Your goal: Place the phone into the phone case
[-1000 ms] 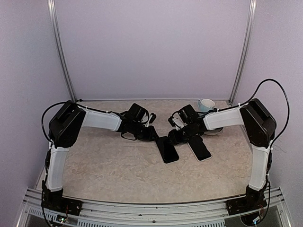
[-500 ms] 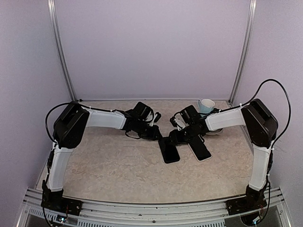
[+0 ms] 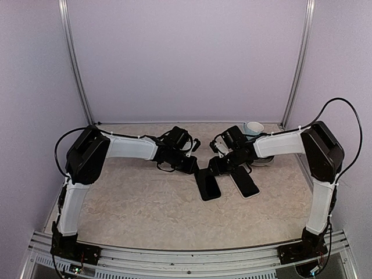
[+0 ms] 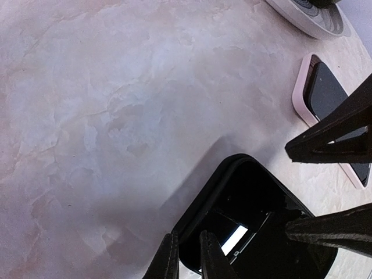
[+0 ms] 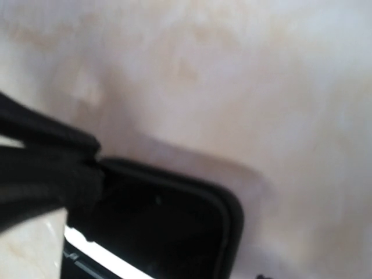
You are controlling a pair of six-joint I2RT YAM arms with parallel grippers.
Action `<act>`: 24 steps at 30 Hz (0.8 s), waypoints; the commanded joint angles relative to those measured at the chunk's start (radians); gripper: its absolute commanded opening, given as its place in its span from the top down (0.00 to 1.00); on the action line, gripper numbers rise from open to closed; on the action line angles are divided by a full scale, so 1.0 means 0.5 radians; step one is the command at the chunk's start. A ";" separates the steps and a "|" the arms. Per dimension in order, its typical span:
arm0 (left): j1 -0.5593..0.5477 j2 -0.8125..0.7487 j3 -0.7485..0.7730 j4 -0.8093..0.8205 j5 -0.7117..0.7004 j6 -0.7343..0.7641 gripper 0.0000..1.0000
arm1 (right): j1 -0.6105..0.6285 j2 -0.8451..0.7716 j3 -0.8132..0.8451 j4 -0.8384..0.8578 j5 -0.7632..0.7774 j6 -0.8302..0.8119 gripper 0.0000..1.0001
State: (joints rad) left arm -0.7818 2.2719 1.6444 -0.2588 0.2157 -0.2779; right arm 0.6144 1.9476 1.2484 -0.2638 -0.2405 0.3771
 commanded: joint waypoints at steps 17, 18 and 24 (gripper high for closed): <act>-0.224 0.076 -0.080 -0.442 -0.114 0.241 0.92 | -0.068 0.192 0.002 0.097 -0.246 0.016 1.00; -0.231 0.089 -0.099 -0.466 -0.124 0.257 0.95 | -0.066 0.193 -0.010 0.090 -0.238 0.014 1.00; -0.190 0.072 -0.282 -0.397 0.039 0.237 0.98 | -0.066 0.158 -0.074 0.093 -0.221 0.043 1.00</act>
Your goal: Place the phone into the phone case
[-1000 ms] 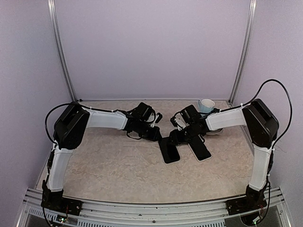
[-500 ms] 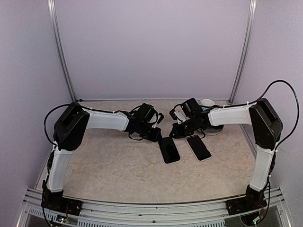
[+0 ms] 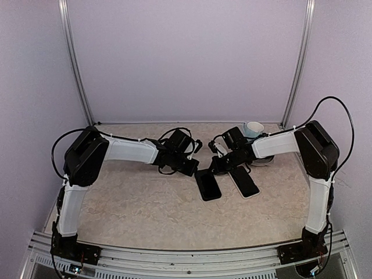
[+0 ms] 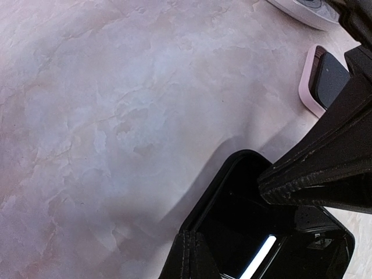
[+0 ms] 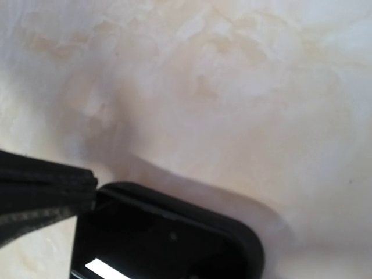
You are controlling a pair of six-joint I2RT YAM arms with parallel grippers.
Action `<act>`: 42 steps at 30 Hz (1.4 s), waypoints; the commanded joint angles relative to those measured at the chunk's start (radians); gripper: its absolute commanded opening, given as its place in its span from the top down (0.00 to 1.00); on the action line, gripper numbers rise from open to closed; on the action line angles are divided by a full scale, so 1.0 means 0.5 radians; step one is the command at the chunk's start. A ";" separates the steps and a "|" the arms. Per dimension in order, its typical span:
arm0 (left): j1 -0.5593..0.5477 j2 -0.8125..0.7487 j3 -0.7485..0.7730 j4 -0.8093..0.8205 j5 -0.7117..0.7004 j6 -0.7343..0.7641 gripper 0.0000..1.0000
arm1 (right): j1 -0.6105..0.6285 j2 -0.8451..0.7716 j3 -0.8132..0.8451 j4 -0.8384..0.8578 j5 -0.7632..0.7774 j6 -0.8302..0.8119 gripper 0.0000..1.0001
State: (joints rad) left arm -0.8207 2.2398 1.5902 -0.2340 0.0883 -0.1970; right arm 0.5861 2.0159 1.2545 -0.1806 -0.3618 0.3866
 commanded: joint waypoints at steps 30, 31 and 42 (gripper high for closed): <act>-0.192 -0.137 -0.023 -0.416 0.187 0.155 0.95 | -0.016 -0.118 -0.137 -0.093 0.057 0.042 1.00; -0.196 -0.113 -0.029 -0.392 0.187 0.161 0.95 | -0.016 -0.121 -0.140 -0.090 0.059 0.042 1.00; -0.183 0.087 -0.114 -0.328 0.276 0.057 0.95 | -0.016 -0.145 -0.160 -0.102 0.079 0.046 1.00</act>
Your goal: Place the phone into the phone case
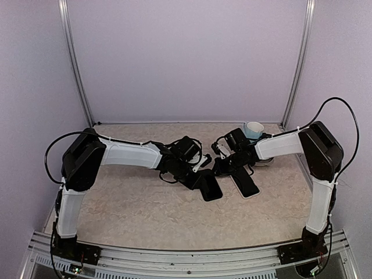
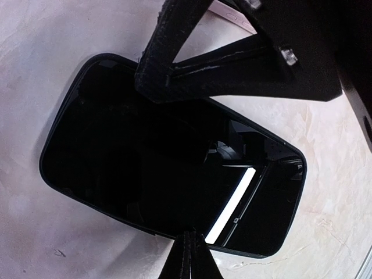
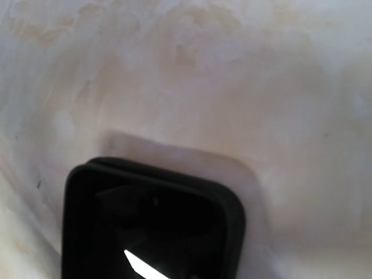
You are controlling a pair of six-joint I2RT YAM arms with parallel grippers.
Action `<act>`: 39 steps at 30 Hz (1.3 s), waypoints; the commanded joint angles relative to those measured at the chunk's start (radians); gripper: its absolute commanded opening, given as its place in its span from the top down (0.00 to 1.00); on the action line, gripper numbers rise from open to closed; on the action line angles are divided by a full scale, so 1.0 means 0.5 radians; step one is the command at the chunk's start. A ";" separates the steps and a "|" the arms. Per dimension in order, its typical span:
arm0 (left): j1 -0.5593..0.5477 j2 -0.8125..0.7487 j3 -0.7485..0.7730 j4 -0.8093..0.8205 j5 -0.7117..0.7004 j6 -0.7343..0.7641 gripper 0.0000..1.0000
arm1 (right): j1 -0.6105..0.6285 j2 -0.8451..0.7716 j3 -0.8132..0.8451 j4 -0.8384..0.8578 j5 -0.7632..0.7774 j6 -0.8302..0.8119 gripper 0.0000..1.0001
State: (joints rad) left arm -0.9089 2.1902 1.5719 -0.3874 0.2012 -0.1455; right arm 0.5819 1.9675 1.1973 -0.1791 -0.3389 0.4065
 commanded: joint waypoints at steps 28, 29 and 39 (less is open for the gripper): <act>0.197 -0.017 0.051 0.213 0.046 -0.177 0.99 | -0.016 -0.038 0.045 -0.106 0.012 0.001 1.00; 0.223 -0.013 0.072 0.189 0.005 -0.181 0.99 | -0.016 -0.045 0.046 -0.103 0.016 0.006 1.00; 0.191 0.003 0.198 0.083 -0.156 -0.068 0.99 | -0.018 -0.029 0.189 -0.136 0.009 -0.027 1.00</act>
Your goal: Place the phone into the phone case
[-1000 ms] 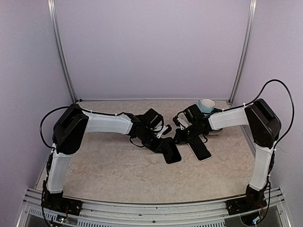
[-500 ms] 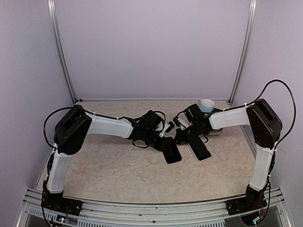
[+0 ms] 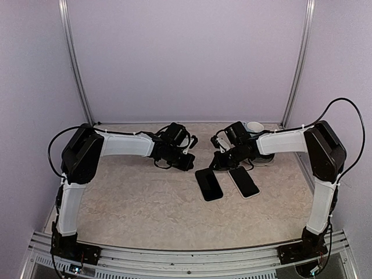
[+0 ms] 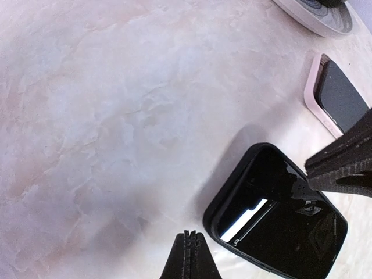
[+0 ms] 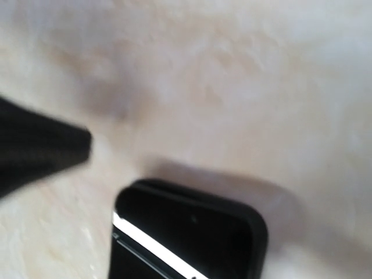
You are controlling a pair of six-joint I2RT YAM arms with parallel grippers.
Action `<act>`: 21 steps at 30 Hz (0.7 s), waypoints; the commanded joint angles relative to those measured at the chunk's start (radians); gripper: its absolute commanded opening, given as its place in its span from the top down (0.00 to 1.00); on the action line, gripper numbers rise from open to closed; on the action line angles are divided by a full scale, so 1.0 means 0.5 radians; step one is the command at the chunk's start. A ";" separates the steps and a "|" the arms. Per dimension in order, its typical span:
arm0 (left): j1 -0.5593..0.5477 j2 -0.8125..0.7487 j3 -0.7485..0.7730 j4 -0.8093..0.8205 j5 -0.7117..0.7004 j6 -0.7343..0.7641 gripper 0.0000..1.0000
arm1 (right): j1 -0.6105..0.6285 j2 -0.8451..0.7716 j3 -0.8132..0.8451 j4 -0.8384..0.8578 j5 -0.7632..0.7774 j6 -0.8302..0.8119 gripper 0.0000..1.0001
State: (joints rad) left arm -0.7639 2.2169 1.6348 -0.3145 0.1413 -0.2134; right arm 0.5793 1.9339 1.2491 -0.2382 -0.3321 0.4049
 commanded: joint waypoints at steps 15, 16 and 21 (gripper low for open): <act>-0.082 0.272 0.129 -0.188 0.135 0.077 0.99 | -0.044 0.305 0.103 -0.038 -0.045 -0.040 1.00; -0.082 0.294 0.097 -0.187 0.186 0.084 0.99 | -0.045 0.301 0.058 -0.022 -0.043 -0.033 1.00; -0.086 0.373 -0.041 -0.188 0.286 0.093 0.99 | -0.051 0.221 -0.083 0.006 0.007 -0.016 1.00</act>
State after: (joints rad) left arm -0.8005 2.2978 1.6993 -0.2958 0.2241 -0.1806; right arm 0.5594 2.0373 1.2709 -0.1619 -0.3695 0.3912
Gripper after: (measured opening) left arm 0.012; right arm 0.008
